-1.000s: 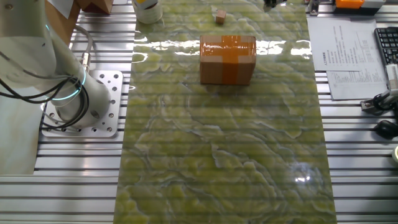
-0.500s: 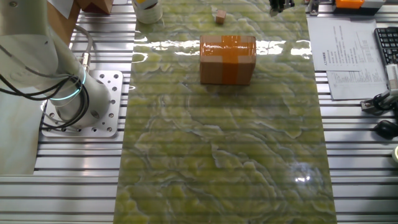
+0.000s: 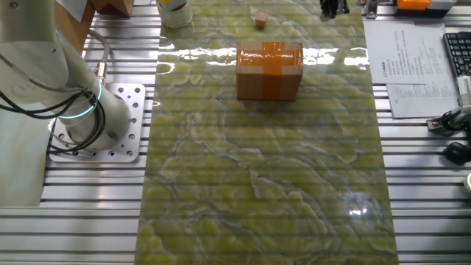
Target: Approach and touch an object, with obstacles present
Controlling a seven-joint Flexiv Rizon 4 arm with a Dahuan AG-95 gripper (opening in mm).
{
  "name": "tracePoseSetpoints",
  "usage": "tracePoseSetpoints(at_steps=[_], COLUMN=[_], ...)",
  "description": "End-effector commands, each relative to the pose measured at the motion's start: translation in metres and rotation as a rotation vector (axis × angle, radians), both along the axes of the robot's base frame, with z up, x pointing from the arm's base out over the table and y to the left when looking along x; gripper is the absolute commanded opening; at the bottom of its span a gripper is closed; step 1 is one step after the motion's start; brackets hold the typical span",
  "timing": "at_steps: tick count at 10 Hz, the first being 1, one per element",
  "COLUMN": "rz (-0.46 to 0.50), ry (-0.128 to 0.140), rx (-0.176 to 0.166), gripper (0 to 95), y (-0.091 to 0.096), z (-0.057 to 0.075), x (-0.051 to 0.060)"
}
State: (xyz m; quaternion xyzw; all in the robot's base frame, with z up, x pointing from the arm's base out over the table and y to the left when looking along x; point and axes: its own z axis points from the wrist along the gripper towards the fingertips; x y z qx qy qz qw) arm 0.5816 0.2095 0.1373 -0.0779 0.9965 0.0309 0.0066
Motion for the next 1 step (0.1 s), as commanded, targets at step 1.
tracePoseSetpoints(at_steps=[1], rz=[0.002], ry=[0.015], rx=[-0.002], gripper=[0.0], y=[-0.0020], z=[0.0020], x=[0.0049])
